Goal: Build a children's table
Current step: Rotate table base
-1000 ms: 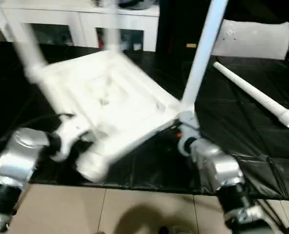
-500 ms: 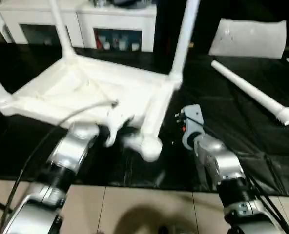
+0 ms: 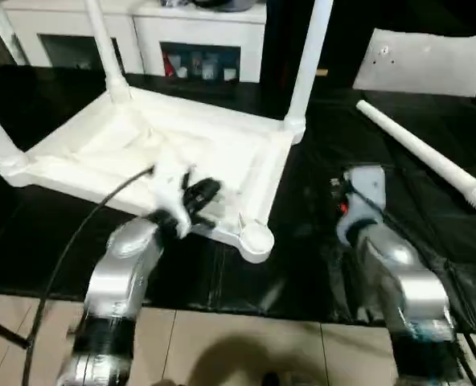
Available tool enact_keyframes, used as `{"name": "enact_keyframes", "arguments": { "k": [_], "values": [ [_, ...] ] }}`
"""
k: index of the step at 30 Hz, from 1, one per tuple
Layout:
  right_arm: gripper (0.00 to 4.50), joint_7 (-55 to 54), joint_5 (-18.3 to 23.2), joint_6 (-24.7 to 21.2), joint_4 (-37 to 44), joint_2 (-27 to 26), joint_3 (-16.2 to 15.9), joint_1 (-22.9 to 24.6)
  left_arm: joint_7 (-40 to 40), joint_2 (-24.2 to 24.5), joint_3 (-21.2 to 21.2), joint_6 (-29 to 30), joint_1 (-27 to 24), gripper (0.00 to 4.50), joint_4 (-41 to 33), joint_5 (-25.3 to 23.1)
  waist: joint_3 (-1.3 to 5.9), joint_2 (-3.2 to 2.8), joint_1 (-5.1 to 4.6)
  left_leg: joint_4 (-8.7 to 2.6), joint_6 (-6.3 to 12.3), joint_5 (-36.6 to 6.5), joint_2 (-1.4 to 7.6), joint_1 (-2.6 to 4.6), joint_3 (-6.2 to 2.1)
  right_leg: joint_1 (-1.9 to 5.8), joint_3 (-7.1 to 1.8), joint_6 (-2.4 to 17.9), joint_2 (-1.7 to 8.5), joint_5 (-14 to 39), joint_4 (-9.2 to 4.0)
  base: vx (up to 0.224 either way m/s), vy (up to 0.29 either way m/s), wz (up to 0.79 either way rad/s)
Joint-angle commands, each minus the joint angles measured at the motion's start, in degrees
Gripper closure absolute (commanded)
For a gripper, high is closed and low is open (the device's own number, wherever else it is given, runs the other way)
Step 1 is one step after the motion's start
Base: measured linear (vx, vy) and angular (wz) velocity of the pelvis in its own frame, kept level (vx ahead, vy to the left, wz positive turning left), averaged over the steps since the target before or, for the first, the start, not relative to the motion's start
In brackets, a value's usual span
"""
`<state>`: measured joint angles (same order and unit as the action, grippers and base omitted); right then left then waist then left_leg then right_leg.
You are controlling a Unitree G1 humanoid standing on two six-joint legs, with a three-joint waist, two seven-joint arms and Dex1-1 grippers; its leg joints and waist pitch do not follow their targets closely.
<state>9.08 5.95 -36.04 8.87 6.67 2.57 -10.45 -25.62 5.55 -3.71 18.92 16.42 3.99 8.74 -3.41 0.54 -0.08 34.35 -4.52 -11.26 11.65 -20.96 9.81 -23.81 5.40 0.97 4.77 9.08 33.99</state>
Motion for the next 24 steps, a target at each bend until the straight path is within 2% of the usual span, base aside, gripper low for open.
{"name": "enact_keyframes", "arguments": {
  "k": [1, 2, 3, 4, 5, 6, 7, 8, 9, 10, 11, 12, 13, 14, 15, 16, 17, 18, 19, 20, 21, 22, 23, 24],
  "values": [
    [0.0, 0.9, 0.66, -0.89, 6.57, 0.64, -1.29, 3.16, 3.77, -0.42, -0.39, 0.79, -2.55, 3.4, -6.72, -3.0, 3.72, 0.13, 0.1, -4.09, 2.81, -12.96, 1.43, 0.1, -0.02, 3.31, -2.64, 6.31, 2.46, 22.29, -4.99, 0.0, 0.0, 0.0],
    [0.0, 0.84, 0.63, -0.77, 7.23, 0.57, -1.4, 3.8, 4.34, -0.49, -0.33, 0.95, -3.08, 3.32, -7.5, -3.49, 3.44, 0.44, 0.17, -4.08, 2.34, -14.52, 1.23, 0.3, 0.08, 2.78, -2.57, 4.38, 2.38, 25.89, -5.49, 0.0, 0.0, 0.0],
    [0.0, 0.48, 0.79, -0.68, 8.75, 0.25, -1.56, 5.24, 5.81, -0.57, 0.04, 1.64, -4.39, 3.27, -9.59, -4.29, 3.37, 0.33, 0.08, -4.05, 2.08, -15.41, 1.08, 0.45, 0.05, 2.56, -2.49, 3.56, 2.34, 27.93, -5.71, 0.0, 0.0, 0.0],
    [0.0, 0.08, 1.11, -0.83, 9.82, -0.08, -1.55, 6.13, 6.69, -0.58, 0.44, 2.34, -5.31, 3.27, -11.2, -4.31, 3.4, 0.48, -0.02, -4.05, 1.24, -16.16, 1.08, 0.52, -0.2, 2.46, -2.24, 1.8, 2.06, 29.49, -5.83, 0.0, 0.0, 0.0],
    [0.0, -0.32, 1.38, -0.9, 10.72, -0.44, -1.51, 6.91, 7.55, -0.67, 0.7, 2.94, -6.1, 3.15, -12.61, -4.23, 3.26, 0.32, -0.11, -4.17, 0.8, -16.71, 1.17, 0.62, -0.36, 2.23, -2.0, 1.14, 1.72, 29.71, -6.08, 0.0, 0.0, 0.0],
    [0.0, -0.56, 1.47, -1.79, 11.69, -0.74, -1.39, 7.35, 8.39, -0.78, 0.84, 3.58, -6.62, 3.06, -13.67, -4.14, 3.1, -0.17, -1.01, -4.63, -0.19, -19.8, 1.77, 0.97, -1.15, 2.11, -0.72, 0.01, 0.25, 28.18, -6.6, 0.0, 0.0, 0.0],
    [0.0, -0.75, 1.49, -2.74, 12.22, -1.02, -1.25, 7.86, 9.19, -0.98, 0.88, 4.26, -6.98, 3.06, -14.36, -4.22, 3.1, -0.5, -1.41, -5.14, -0.1, -20.95, 2.64, 1.54, -1.82, 2.07, -0.07, 0.35, -0.48, 26.44, -6.7, 0.0, 0.0, 0.0],
    [0.0, -0.8, 1.46, -2.95, 12.34, -1.08, -1.22, 8.0, 9.43, -1.04, 0.89, 4.42, -7.08, 2.97, -14.54, -4.26, 2.93, -1.2, -2.07, -7.49, 1.74, -23.11, 6.89, 2.7, -4.19, 2.06, 0.4, 2.22, -0.79, 20.37, -5.28, 0.0, 0.0, 0.0],
    [0.0, -1.23, 1.42, -3.26, 12.74, -1.51, -0.92, 8.4, 9.94, -1.24, 0.98, 5.03, -7.39, 2.89, -15.13, -4.33, 2.72, -1.79, -2.03, -9.32, 2.33, -24.73, 9.96, 2.99, -5.66, 2.15, 0.3, 3.75, -0.38, 16.35, -2.66, -0.013, -0.064, 0.05],
    [0.0, -1.59, 1.56, -3.29, 13.14, -2.04, -0.6, 8.94, 10.31, -1.42, 1.16, 5.66, -7.87, 2.89, -15.72, -4.52, 2.48, -2.09, -2.27, -11.72, 3.61, -25.82, 13.71, 2.98, -7.05, 1.78, 0.0, 5.38, 0.24, 10.54, 2.65, -0.013, -0.064, 0.05],
    [0.0, -1.62, 1.76, -3.27, 13.37, -2.24, -0.47, 9.18, 10.43, -1.49, 1.33, 5.7, -8.24, 2.89, -15.86, -4.78, 2.27, -1.11, -2.24, -12.18, 5.58, -26.28, 13.8, 3.3, -6.5, 1.1, -0.7, 6.04, 0.73, 8.82, 4.79, -0.004, -0.097, 0.01],
    [0.0, -1.63, 1.92, -3.11, 13.73, -2.19, -0.48, 9.51, 10.82, -1.79, 1.34, 5.78, -8.78, 2.89, -16.17, -5.07, 2.01, -0.62, -1.49, -11.97, 7.02, -26.81, 12.7, 3.29, -5.08, 0.75, -2.12, 8.21, 1.39, 7.71, 5.01, 0.016, -0.176, 0.03],
    [0.0, -1.65, 2.13, -3.15, 14.08, -2.15, -0.41, 9.74, 11.03, -1.94, 1.39, 5.98, -9.27, 2.89, -16.43, -5.29, 2.21, 0.41, -2.23, -11.42, 7.69, -26.53, 11.07, 2.22, -4.45, 1.94, -2.67, 10.03, 1.7, 8.68, 4.1, 0.016, -0.176, 0.03],
    [0.0, -1.61, 2.08, -3.53, 14.63, -1.74, -0.43, 10.05, 11.55, -2.31, 1.35, 6.22, -10.01, 2.89, -16.94, -5.58, 2.63, 2.23, -1.47, -4.28, 7.06, -26.89, 2.66, 2.34, 0.16, 0.69, -3.05, 16.34, 0.47, 16.82, -2.45, -0.004, -0.224, 0.03],
    [0.0, -1.51, 1.86, -3.85, 14.88, -1.33, -0.53, 10.24, 11.93, -2.58, 1.29, 6.19, -10.46, 2.89, -17.21, -5.73, 4.39, 4.52, -0.15, 11.15, 10.07, -19.05, -6.16, 0.04, 2.11, 3.17, -4.26, 17.66, 2.44, 27.95, -6.88, 0.035, -0.165, -0.11],
    [0.0, -1.44, 1.88, -3.92, 14.97, -1.14, -0.31, 10.45, 12.04, -2.68, 1.45, 6.29, -11.01, 2.89, -17.53, -5.85, 4.26, 4.63, 0.1, 12.32, 10.38, -15.21, -5.7, -2.3, 1.22, 4.41, -5.16, 17.35, 3.59, 28.96, -6.21, 0.035, -0.165, -0.11],
    [0.0, -1.38, 2.13, -4.14, 15.21, -1.09, 0.08, 10.79, 12.35, -2.57, 1.96, 6.57, -11.7, 2.89, -18.17, -5.98, 3.8, 5.0, 0.14, 12.99, 9.35, -12.43, -5.69, -3.0, 0.59, 3.94, -4.49, 14.66, 3.72, 29.33, -5.93, 0.031, -0.163, -0.13],
    [0.0, -1.35, 2.21, -4.43, 15.43, -0.91, 0.45, 11.01, 12.72, -2.6, 2.31, 6.94, -12.24, 2.89, -18.92, -5.98, 3.77, 4.57, -0.06, 11.32, 8.5, -12.4, -6.5, -3.17, -0.28, 5.11, -5.92, 8.41, 4.26, 27.02, -5.65, -0.044, -0.179, -0.04],
    [0.0, -1.14, 2.32, -4.82, 15.78, -0.6, 0.83, 11.27, 13.39, -2.77, 2.63, 7.64, -12.83, 2.89, -20.03, -5.75, 3.42, 3.49, -0.25, 8.2, 10.0, -9.5, -6.41, -3.0, -1.5, 5.9, -5.87, -1.44, 5.13, 27.5, -7.31, -0.044, -0.179, -0.04],
    [0.0, -0.81, 2.32, -5.03, 16.06, -0.22, 0.92, 11.54, 13.85, -2.94, 2.77, 8.01, -13.31, 2.89, -20.78, -5.63, 3.37, 2.64, -0.02, 5.81, 11.77, -7.95, -5.4, -2.24, -2.36, 5.74, -5.95, -6.41, 5.28, 28.53, -8.53, -0.063, -0.152, 0.03],
    [0.0, -0.5, 2.25, -5.01, 16.15, 0.17, 0.95, 11.92, 14.13, -3.04, 3.04, 8.16, -13.86, 2.89, -21.25, -5.7, 3.58, -0.11, -0.86, -1.3, 16.13, -6.14, 5.8, 0.06, -9.62, 4.18, -1.55, -13.38, 2.44, 23.26, -6.5, -0.078, -0.152, 0.0],
    [0.0, -0.44, 2.18, -5.04, 16.2, 0.3, 0.93, 12.03, 14.16, -3.03, 3.15, 8.27, -14.04, 2.89, -21.44, -5.74, 4.03, -0.87, -1.22, -3.67, 19.65, -8.02, 12.56, 1.14, -12.53, 3.97, -1.82, -10.9, 3.14, 17.58, 0.25, -0.078, -0.152, 0.0],
    [0.0, -0.32, 2.17, -5.08, 16.38, 0.47, 1.03, 12.36, 14.25, -3.02, 3.45, 8.4, -14.51, 2.89, -21.95, -5.83, 3.43, 1.07, -2.92, -3.8, 21.93, -8.66, 12.05, 2.7, -10.97, 0.43, -4.56, -4.19, 5.01, 9.3, 5.81, -0.028, -0.131, -0.05],
    [0.0, -0.26, 2.2, -5.11, 16.47, 0.56, 1.12, 12.55, 14.31, -3.05, 3.65, 8.51, -14.8, 2.89, -22.28, -5.89, 2.53, 2.26, -1.14, -2.77, 18.52, -12.79, 4.53, 0.97, -4.33, 0.07, -5.78, 0.36, 3.53, 5.78, 2.95, -0.016, -0.136, 0.31]
  ]
}}
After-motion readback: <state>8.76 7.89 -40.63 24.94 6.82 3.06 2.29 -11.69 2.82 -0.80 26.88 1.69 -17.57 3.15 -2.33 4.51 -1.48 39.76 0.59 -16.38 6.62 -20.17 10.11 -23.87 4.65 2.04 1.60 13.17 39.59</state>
